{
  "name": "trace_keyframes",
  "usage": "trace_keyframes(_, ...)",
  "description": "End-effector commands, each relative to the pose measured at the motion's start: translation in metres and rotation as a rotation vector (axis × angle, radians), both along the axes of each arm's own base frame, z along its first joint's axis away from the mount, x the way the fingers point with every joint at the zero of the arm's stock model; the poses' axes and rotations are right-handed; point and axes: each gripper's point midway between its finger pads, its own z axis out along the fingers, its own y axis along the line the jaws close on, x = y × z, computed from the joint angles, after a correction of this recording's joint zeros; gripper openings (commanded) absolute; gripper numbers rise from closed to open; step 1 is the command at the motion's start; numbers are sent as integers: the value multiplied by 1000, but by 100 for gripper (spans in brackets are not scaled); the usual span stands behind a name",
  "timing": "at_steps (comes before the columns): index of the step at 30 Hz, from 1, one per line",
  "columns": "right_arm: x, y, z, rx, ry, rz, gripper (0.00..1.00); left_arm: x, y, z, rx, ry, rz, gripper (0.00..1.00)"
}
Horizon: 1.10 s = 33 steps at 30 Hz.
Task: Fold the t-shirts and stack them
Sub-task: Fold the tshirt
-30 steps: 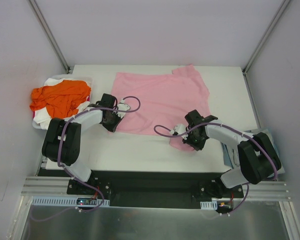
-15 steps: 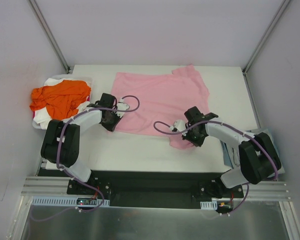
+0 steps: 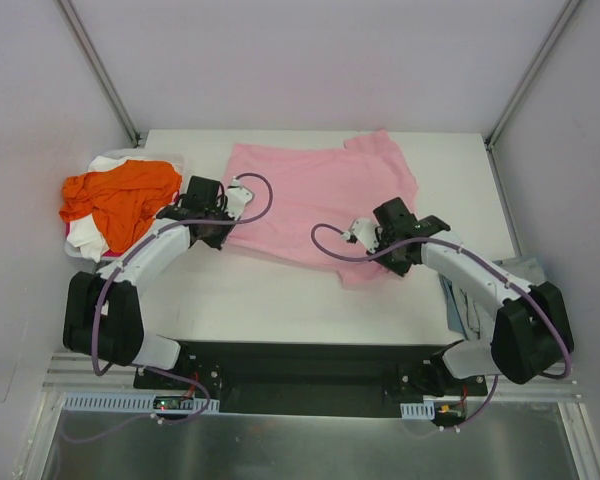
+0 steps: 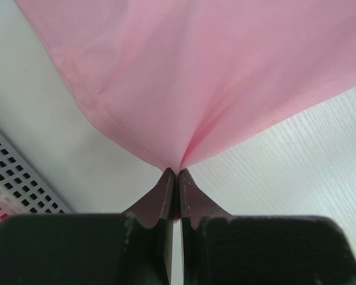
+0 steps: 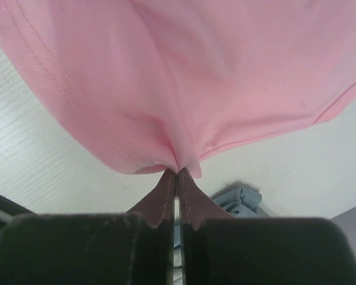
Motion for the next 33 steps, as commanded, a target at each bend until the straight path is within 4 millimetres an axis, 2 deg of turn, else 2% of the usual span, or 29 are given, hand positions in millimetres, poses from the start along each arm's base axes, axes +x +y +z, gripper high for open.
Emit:
trace_keyframes(1, -9, -11, 23, -4, -22, -50, 1, -1, 8, 22, 3, -70, 24, 0)
trace_keyframes(10, -36, -23, 37, 16, -24, -75, 1, -19, 10, 25, 3, -92, 18, 0)
trace_keyframes(16, -55, -23, 49, 60, -15, -77, 1, -32, 4, 21, 22, -85, -8, 0)
trace_keyframes(25, -80, -12, 55, 111, 18, -30, 1, -36, -6, 15, 18, -57, -33, 0)
trace_keyframes(33, -88, -2, 58, 142, 25, 13, 1, -37, -8, 6, 27, -23, -45, 0)
